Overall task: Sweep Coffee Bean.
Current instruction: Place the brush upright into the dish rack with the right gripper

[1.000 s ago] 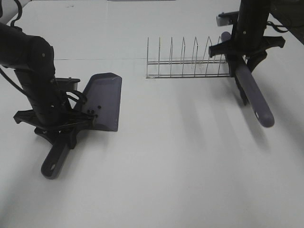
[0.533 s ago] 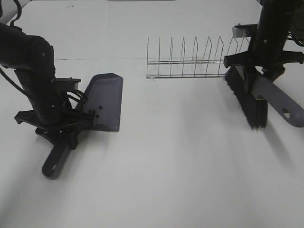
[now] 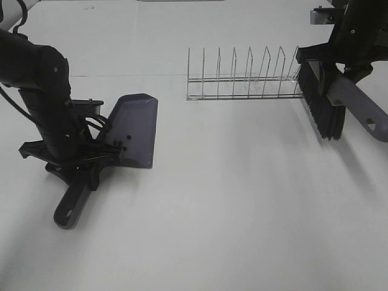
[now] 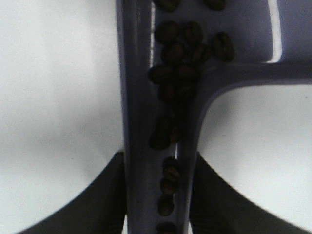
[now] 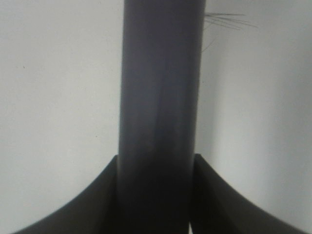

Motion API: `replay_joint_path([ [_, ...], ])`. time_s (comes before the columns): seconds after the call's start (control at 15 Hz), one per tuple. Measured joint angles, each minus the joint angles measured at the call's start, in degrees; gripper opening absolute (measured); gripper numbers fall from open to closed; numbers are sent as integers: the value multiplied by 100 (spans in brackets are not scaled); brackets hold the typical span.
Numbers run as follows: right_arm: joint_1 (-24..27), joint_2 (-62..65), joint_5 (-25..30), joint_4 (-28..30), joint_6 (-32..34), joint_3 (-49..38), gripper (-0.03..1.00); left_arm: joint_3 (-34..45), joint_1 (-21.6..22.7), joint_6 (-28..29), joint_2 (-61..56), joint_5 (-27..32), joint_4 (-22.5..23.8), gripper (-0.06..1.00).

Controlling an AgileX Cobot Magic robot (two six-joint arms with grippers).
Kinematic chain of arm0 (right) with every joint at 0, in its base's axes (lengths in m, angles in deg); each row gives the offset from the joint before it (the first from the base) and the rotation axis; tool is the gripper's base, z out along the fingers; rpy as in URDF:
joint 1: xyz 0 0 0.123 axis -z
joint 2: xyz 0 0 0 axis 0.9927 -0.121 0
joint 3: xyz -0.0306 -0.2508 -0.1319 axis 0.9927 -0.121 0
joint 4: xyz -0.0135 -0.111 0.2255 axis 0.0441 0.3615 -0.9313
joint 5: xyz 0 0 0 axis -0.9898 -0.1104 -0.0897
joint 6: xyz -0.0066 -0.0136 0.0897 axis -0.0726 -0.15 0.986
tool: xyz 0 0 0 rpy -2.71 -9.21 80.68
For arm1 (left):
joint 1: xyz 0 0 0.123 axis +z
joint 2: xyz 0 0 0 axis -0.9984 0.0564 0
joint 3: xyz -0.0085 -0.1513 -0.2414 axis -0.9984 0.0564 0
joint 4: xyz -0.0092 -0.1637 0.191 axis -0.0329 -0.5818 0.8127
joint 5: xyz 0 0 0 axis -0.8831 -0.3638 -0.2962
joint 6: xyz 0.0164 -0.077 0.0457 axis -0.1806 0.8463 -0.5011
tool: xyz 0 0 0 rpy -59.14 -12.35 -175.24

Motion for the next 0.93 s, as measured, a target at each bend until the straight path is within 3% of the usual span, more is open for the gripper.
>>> replay_joint_path([
  [0.6,-115,-659,183,-40,-115,516,29,0,0,-6,0,-6,-11,32],
  [0.93,-189,-527,6,-235,-86,699,29,0,0,-6,0,-6,-17,32],
])
